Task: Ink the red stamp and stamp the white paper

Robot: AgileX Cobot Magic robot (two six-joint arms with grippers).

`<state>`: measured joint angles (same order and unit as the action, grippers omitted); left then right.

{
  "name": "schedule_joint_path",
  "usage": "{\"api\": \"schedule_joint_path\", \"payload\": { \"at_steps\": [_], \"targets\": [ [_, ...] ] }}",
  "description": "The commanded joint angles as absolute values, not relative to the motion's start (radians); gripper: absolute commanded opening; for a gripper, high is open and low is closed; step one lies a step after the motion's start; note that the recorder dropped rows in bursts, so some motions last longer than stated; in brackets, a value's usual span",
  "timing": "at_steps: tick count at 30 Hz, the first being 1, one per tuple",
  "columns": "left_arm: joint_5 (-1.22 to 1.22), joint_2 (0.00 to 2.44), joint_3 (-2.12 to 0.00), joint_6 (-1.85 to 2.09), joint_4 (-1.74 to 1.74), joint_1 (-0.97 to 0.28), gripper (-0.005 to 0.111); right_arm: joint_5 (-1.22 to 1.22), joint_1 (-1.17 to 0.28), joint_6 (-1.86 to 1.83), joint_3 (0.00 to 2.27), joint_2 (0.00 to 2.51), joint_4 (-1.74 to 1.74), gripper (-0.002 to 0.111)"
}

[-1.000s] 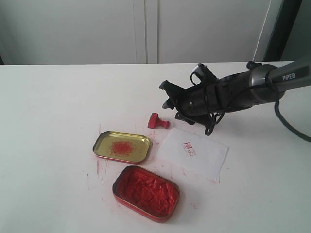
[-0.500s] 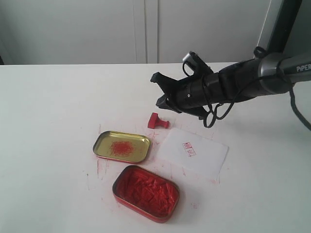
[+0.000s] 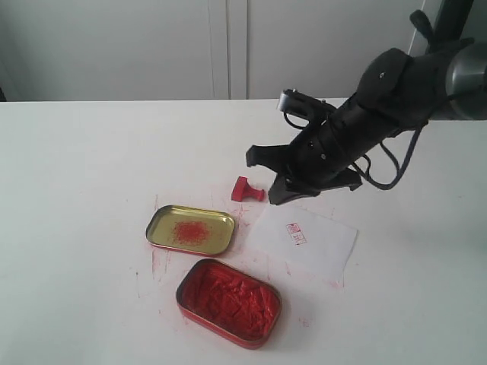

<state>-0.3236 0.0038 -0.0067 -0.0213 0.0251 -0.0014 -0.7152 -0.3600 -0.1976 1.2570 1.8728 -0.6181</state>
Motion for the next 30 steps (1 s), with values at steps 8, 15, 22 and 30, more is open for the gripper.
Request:
{"api": "schedule_joint_path", "payload": {
  "at_steps": [8, 15, 22, 30],
  "targets": [
    [-0.332, 0.0, 0.0, -0.022, 0.024, 0.0, 0.0, -0.915, -0.321, -0.101, 1.158, 1.724, -0.334, 0.0],
    [-0.332, 0.0, 0.0, -0.022, 0.024, 0.0, 0.0, -0.904, -0.19, -0.101, 1.011, 1.634, -0.266, 0.0],
    [-0.332, 0.0, 0.0, -0.022, 0.024, 0.0, 0.0, -0.892, -0.049, -0.101, 0.904, 1.518, -0.228, 0.0],
    [-0.332, 0.0, 0.0, -0.022, 0.024, 0.0, 0.0, -0.906, -0.017, -0.101, 0.883, 1.362, -0.131, 0.0]
  ]
}}
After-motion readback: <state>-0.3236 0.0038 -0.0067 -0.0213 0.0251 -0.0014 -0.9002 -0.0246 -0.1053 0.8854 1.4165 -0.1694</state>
